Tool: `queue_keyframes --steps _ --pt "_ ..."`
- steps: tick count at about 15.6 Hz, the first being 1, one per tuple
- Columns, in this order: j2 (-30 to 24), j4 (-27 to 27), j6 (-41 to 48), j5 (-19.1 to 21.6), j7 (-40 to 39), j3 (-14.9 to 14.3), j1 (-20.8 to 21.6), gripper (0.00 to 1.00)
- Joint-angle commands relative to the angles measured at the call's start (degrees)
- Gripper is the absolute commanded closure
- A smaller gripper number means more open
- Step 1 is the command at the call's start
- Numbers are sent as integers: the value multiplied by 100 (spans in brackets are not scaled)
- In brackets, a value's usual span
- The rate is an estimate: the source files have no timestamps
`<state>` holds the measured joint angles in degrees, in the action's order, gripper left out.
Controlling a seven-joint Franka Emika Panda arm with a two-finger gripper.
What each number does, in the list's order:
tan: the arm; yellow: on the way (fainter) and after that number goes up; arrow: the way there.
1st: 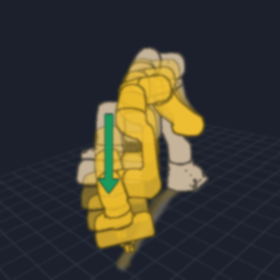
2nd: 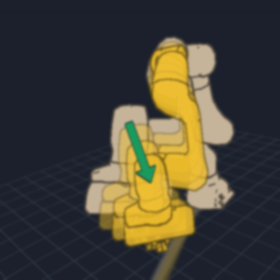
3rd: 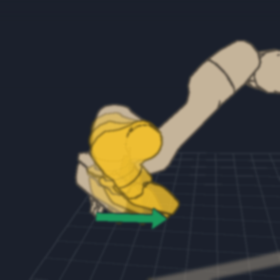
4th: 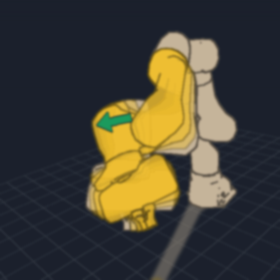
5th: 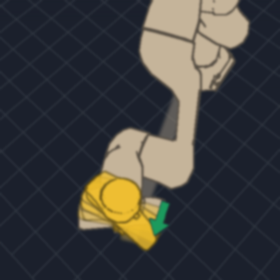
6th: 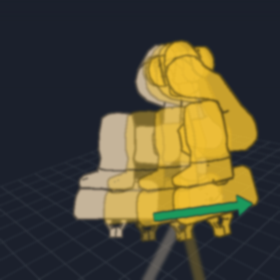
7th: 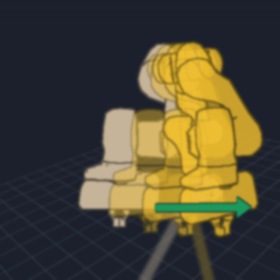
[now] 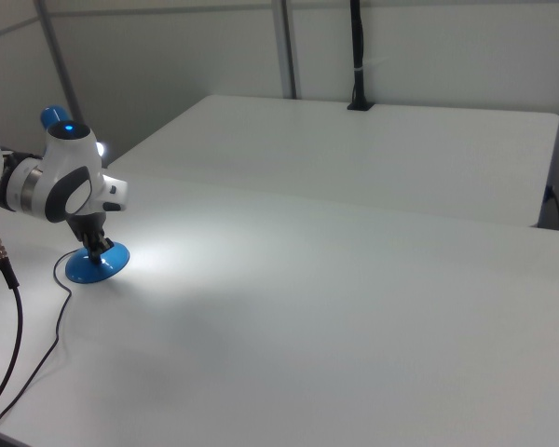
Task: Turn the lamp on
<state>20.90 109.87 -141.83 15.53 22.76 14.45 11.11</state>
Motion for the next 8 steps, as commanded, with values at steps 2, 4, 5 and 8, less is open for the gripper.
queue_keyframes --steps 2,4,5,8 --pt "204 -27 -179 38 97 -39 102 100" --pt "55 -9 109 29 71 -39 58 100" --pt "-59 -27 486 -14 53 -39 -29 100" --pt "-419 -44 1533 -348 35 -39 -197 100"
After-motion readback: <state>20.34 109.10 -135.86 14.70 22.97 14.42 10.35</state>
